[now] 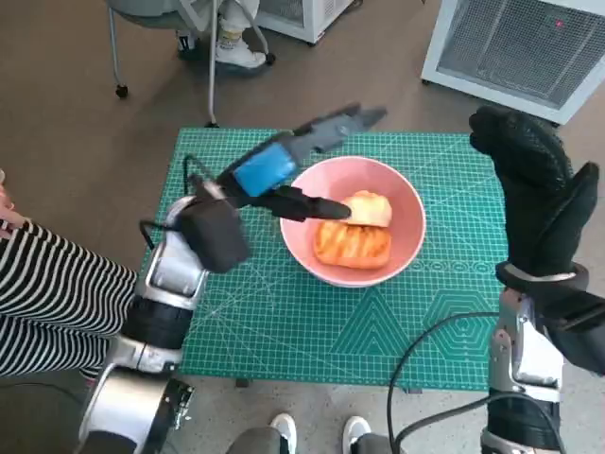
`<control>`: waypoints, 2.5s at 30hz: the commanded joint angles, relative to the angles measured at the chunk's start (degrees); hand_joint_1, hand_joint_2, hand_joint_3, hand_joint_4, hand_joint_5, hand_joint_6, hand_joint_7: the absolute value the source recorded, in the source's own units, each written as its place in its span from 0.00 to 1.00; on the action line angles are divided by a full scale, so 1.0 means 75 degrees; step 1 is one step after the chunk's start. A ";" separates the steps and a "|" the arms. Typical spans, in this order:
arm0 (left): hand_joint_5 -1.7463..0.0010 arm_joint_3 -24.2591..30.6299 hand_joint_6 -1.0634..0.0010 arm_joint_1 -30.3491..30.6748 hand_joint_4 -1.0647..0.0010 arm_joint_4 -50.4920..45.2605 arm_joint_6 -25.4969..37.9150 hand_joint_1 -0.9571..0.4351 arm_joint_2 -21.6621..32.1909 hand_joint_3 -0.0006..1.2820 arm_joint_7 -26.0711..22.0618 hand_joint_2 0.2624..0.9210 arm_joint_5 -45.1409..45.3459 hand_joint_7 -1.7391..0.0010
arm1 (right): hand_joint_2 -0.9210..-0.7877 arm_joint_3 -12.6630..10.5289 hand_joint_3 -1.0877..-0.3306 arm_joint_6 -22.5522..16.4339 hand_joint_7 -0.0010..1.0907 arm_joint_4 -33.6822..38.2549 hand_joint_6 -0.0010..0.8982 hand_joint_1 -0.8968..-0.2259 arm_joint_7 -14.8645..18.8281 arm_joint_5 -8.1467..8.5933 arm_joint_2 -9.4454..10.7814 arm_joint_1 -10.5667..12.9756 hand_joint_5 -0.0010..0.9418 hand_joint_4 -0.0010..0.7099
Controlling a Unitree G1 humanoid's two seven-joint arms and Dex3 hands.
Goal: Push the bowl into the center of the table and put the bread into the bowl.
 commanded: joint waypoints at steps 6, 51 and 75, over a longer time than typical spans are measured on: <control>0.99 0.0504 0.76 0.0347 0.89 -0.0176 -0.0626 0.19 -0.0628 0.30 -0.0552 1.00 -0.1440 0.99 | 0.00 0.0147 0.48 0.0211 0.35 -0.0085 0.11 0.32 -0.0118 -0.0172 0.0065 -0.0144 0.01 0.24; 1.00 0.0856 0.84 0.0959 0.97 -0.0934 -0.0951 0.15 -0.1384 0.44 -0.0354 1.00 -0.2031 1.00 | 0.00 0.0547 0.47 0.0861 0.34 -0.0733 0.09 0.34 -0.0282 -0.0467 0.0048 -0.0217 0.00 0.23; 1.00 0.1050 0.89 0.0857 0.99 -0.0495 -0.1124 0.15 -0.1410 0.43 -0.0633 1.00 -0.2256 1.00 | 0.00 0.0400 0.50 0.1233 0.35 -0.0869 0.13 0.34 -0.0294 -0.0331 0.0084 -0.0248 0.00 0.24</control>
